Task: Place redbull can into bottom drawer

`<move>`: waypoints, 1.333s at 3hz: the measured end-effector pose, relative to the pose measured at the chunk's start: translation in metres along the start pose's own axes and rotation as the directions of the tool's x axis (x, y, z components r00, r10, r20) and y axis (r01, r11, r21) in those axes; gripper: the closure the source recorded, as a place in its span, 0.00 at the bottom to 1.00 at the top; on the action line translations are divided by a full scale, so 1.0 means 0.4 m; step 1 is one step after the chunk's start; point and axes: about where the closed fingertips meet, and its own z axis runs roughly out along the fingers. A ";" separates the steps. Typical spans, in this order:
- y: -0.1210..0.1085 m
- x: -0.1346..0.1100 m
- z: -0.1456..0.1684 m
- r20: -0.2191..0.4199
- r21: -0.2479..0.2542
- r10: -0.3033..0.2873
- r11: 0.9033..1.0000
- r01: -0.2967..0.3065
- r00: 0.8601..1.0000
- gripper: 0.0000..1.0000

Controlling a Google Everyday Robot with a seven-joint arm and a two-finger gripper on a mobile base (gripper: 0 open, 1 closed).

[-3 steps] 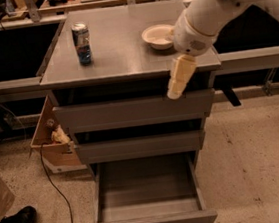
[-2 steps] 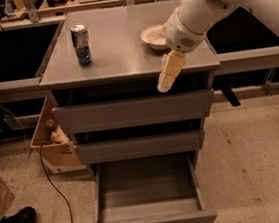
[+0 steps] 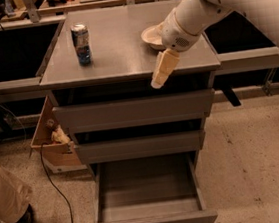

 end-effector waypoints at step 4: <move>-0.244 -0.178 0.288 0.303 0.081 0.119 0.985 -0.150 0.945 0.00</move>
Offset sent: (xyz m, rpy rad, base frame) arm 0.1169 0.0824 -0.0077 0.3140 -0.0952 -0.0286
